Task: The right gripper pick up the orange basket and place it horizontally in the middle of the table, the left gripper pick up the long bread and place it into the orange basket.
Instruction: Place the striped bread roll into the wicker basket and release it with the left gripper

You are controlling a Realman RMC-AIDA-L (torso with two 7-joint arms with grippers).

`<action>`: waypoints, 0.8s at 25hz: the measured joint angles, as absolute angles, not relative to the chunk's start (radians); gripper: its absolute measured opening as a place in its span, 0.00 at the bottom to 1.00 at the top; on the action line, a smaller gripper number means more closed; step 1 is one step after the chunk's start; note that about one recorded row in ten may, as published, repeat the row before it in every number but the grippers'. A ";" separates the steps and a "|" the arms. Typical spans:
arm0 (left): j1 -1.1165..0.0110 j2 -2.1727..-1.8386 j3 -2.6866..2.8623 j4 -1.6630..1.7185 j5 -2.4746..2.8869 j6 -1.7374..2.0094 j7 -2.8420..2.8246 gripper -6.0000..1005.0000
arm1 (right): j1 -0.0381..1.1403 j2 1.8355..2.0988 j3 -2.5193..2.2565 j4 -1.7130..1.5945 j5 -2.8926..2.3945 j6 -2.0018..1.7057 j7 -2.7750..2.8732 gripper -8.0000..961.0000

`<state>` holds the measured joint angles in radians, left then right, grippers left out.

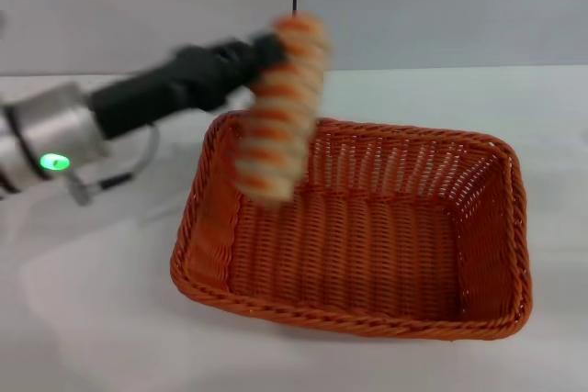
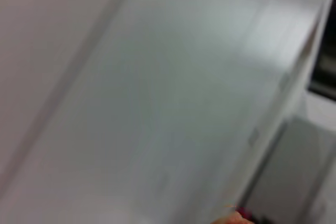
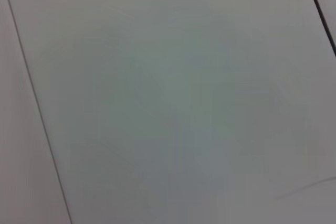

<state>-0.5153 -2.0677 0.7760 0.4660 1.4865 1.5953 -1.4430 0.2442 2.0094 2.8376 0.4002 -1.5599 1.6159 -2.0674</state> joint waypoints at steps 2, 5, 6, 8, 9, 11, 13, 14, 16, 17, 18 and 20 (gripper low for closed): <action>-0.576 -2.071 0.914 0.412 1.490 1.535 -1.424 0.15 | 0.244 2.009 2.837 0.399 -1.560 1.614 -2.067 0.50; -0.587 -2.071 0.969 0.410 1.489 1.500 -1.421 0.14 | 0.242 2.009 2.837 0.397 -1.560 1.613 -2.068 0.50; -0.587 -2.071 0.969 0.410 1.489 1.500 -1.421 0.14 | 0.242 2.009 2.837 0.397 -1.560 1.613 -2.068 0.50; -0.583 -2.063 1.010 0.414 1.493 1.492 -1.449 0.14 | 0.238 2.009 2.839 0.397 -1.561 1.615 -2.068 0.50; -0.583 -2.063 1.010 0.414 1.493 1.492 -1.449 0.14 | 0.238 2.009 2.839 0.397 -1.561 1.615 -2.068 0.50; -0.559 -2.059 1.003 0.429 1.489 1.517 -1.454 0.14 | 0.237 2.009 2.839 0.397 -1.561 1.617 -2.068 0.50; -0.545 -2.058 1.000 0.439 1.486 1.529 -1.455 0.15 | 0.236 2.009 2.839 0.396 -1.562 1.618 -2.068 0.50; -0.537 -2.058 0.997 0.446 1.485 1.538 -1.455 0.16 | 0.236 2.009 2.839 0.396 -1.562 1.618 -2.068 0.50; -0.530 -2.058 0.995 0.452 1.485 1.544 -1.455 0.19 | 0.238 2.009 2.836 0.396 -1.562 1.619 -2.068 0.50; -0.528 -2.057 0.995 0.453 1.485 1.547 -1.455 0.21 | 0.239 2.009 2.835 0.395 -1.562 1.619 -2.068 0.50; -0.527 -2.056 0.995 0.453 1.485 1.552 -1.455 0.22 | 0.240 2.009 2.834 0.395 -1.562 1.619 -2.068 0.50; -0.526 -2.055 0.996 0.453 1.488 1.562 -1.456 0.25 | 0.242 2.009 2.833 0.395 -1.562 1.619 -2.068 0.50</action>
